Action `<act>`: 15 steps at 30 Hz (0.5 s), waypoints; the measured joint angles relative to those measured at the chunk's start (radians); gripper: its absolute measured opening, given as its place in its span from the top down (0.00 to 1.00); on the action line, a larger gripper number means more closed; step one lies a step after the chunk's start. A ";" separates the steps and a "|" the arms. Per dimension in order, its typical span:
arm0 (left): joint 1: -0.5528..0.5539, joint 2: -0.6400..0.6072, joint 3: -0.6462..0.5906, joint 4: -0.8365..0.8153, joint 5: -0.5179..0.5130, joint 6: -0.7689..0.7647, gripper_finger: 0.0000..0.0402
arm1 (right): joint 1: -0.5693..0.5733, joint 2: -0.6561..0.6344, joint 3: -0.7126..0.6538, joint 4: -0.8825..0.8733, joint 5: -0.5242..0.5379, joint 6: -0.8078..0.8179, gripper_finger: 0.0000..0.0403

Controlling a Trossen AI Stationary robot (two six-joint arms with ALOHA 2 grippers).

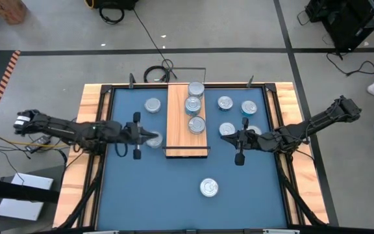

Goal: Stack canned seafood by type on shelf
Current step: Stack the blue tuna can on top of the other blue tuna can on the shelf

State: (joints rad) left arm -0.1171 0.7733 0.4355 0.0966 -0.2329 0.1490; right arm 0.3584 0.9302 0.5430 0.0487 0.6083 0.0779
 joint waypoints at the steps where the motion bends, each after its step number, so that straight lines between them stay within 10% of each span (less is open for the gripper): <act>1: 0.029 -0.007 0.000 -0.044 -0.005 -0.002 1.00 | 0.000 0.000 0.000 0.000 0.000 -0.002 0.99; 15: 0.255 0.235 0.002 -0.317 0.038 0.027 1.00 | -0.021 0.000 0.101 -0.118 0.000 -0.041 0.99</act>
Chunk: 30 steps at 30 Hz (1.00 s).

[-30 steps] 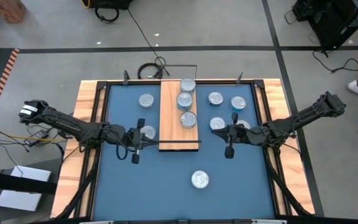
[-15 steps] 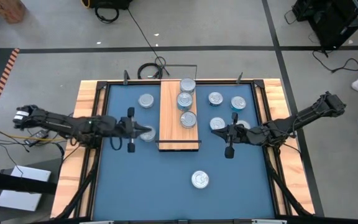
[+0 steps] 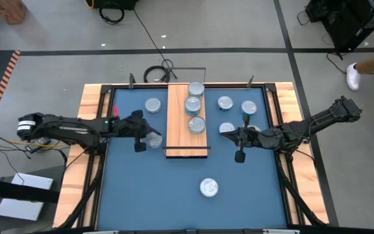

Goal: Stack canned seafood by type on shelf
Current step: Stack the blue tuna can on top of the other blue tuna can on the shelf

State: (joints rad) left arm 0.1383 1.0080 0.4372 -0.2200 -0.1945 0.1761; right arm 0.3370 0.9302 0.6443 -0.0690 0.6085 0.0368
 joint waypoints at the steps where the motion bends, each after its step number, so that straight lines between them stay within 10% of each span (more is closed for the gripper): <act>1: 0.000 0.032 0.000 -0.003 -0.005 -0.002 1.00 | 0.000 0.000 0.004 -0.003 0.000 -0.009 0.99; 11: -0.050 0.198 0.004 0.030 -0.023 -0.086 1.00 | 0.000 0.000 0.010 -0.034 0.000 -0.015 0.99; 30: -0.508 0.179 0.003 -0.068 -0.048 -0.539 1.00 | 0.006 0.000 0.062 -0.140 -0.008 0.042 0.99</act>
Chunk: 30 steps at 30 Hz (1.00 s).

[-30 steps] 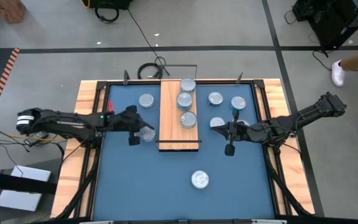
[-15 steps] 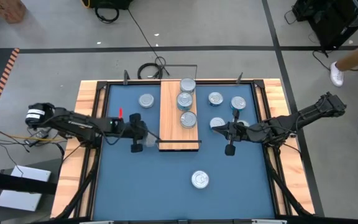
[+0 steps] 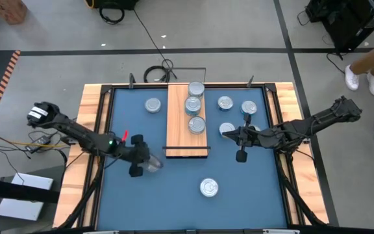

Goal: Stack canned seafood by type on shelf
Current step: Stack the blue tuna can on top of the other blue tuna can on the shelf

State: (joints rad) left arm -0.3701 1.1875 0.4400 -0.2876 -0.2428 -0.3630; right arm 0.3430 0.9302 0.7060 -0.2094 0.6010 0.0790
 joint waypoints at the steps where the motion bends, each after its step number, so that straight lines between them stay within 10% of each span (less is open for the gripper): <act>1: -0.029 0.000 -0.001 0.015 -0.003 -0.017 1.00 | 0.004 0.002 0.013 -0.020 0.000 0.006 0.99; 30: -0.301 0.220 0.015 0.467 -0.056 -0.019 1.00 | 0.176 0.612 0.460 -0.221 -0.048 0.131 0.99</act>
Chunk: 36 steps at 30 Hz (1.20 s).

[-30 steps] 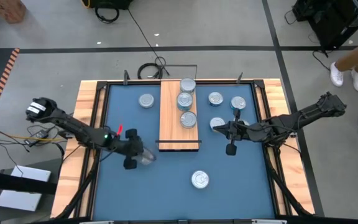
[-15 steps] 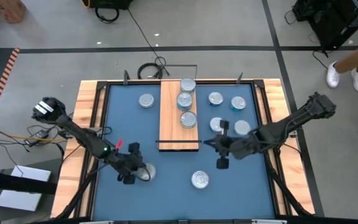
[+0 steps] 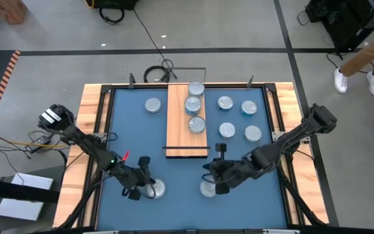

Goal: Stack canned seafood by type on shelf
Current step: Stack the blue tuna can on top of the other blue tuna can on the shelf

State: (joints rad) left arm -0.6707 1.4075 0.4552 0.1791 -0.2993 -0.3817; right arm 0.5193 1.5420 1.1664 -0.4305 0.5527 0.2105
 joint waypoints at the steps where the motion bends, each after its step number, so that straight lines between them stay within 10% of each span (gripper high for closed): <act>1: -0.005 0.001 0.013 -0.011 0.001 0.021 1.00 | 0.001 0.018 0.000 0.007 0.000 0.002 0.99; 14: -0.148 0.001 0.330 -0.449 -0.035 0.091 0.92 | 0.002 0.110 0.000 0.150 -0.024 0.000 0.99; 36: -0.225 0.213 0.338 -0.457 -0.153 0.374 0.69 | 0.002 0.109 -0.001 0.157 -0.023 -0.003 0.99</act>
State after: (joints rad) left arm -0.8961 1.6207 0.7929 -0.2775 -0.4519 -0.0077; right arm 0.5217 1.6512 1.1652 -0.2733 0.5301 0.2073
